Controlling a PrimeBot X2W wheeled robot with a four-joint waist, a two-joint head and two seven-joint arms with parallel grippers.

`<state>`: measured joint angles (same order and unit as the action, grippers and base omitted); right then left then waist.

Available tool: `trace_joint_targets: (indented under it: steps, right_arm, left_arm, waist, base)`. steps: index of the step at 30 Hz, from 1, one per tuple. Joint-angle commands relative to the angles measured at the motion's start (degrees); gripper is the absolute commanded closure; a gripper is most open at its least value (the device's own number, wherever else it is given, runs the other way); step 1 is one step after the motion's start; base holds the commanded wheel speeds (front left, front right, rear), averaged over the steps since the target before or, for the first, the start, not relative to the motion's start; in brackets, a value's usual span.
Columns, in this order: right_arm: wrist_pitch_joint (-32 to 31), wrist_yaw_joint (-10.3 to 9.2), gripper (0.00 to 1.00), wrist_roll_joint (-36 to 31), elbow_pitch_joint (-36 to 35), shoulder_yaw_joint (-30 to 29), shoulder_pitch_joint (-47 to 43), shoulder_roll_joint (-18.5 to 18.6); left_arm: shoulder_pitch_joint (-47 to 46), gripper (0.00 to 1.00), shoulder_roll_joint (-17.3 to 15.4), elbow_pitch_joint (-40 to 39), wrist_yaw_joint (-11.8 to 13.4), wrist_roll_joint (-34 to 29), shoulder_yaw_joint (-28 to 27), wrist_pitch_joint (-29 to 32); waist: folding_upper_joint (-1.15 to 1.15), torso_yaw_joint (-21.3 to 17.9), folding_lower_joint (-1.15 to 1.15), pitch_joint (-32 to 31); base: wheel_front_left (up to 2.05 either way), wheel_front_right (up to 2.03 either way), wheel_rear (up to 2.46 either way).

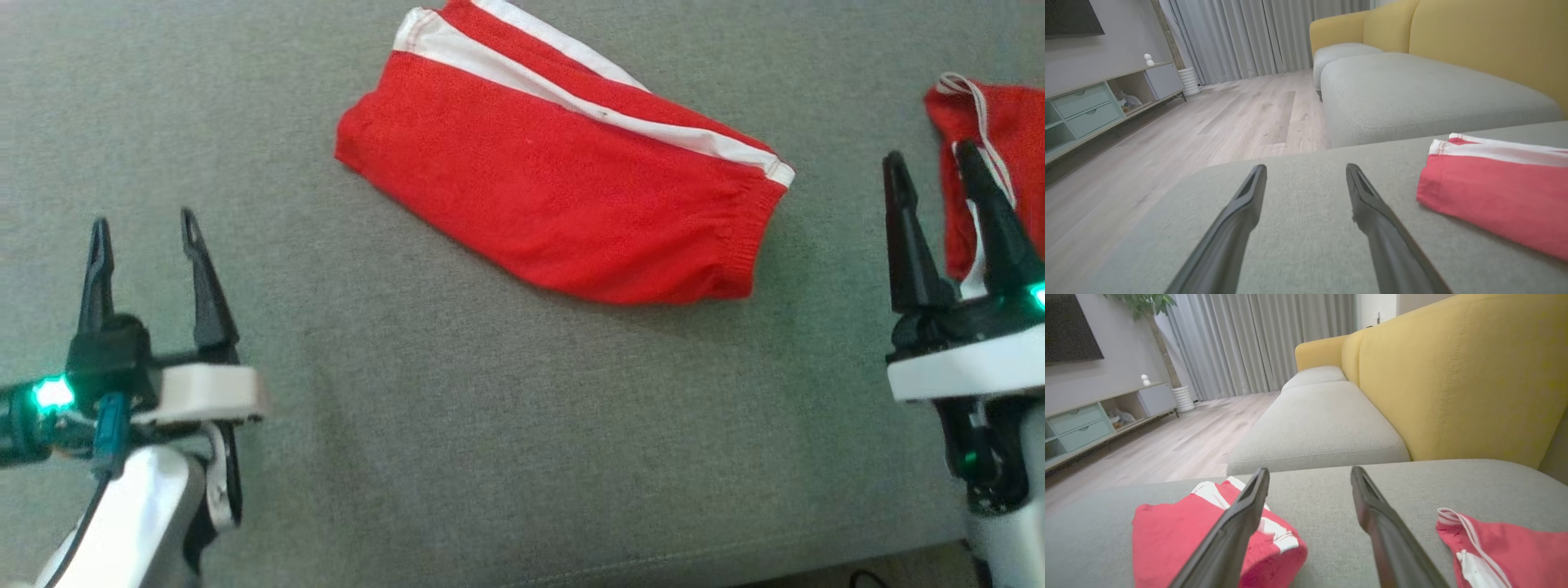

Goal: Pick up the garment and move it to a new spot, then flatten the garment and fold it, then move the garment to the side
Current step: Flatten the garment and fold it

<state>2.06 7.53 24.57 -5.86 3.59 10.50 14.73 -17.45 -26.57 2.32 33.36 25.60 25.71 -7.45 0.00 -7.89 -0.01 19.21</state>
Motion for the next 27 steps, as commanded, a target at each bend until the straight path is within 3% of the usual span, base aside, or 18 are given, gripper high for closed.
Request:
trace_joint_targets:
  steps: [1,7,18,22,27]
  right_arm:
    - [-0.8,-0.04,0.0,-0.8,-2.5,0.2,-0.9,0.3]
    - [-3.0,-0.04,0.0,-1.3,-4.2,-0.8,-3.2,-1.2]
    - [-4.0,-0.04,0.0,-1.0,-4.6,-1.1,-2.8,-1.2]
    - [-4.2,-0.04,0.0,-1.0,-4.8,-1.6,-2.7,-1.1]
    - [-4.5,-0.04,0.0,-0.5,-4.9,-1.7,-1.7,-0.7]
  left_arm:
    - [-1.0,0.0,-2.8,-3.3,0.8,-0.4,-2.5,1.1]
    - [2.9,0.0,-4.7,-8.2,2.1,0.4,-2.0,5.6]
    - [2.2,0.0,-5.5,-10.5,2.7,-0.1,-1.3,7.8]
    - [-2.0,0.0,-6.0,-10.7,0.1,-1.2,0.9,9.4]
    - [-14.7,0.0,-3.6,-7.4,-7.8,-1.6,6.2,14.9]
  waist:
    - [0.0,0.5,0.01,-0.4]
    - [0.0,0.9,0.01,-0.4]
    - [0.0,0.9,0.01,0.2]
    - [0.0,1.3,0.01,1.3]
    - [0.0,0.8,0.01,3.7]
  base:
    - [0.0,0.0,0.0]
    - [0.0,0.0,0.0]
    - [0.0,0.0,0.0]
    - [0.0,0.0,0.0]
    - [0.0,0.0,0.0]
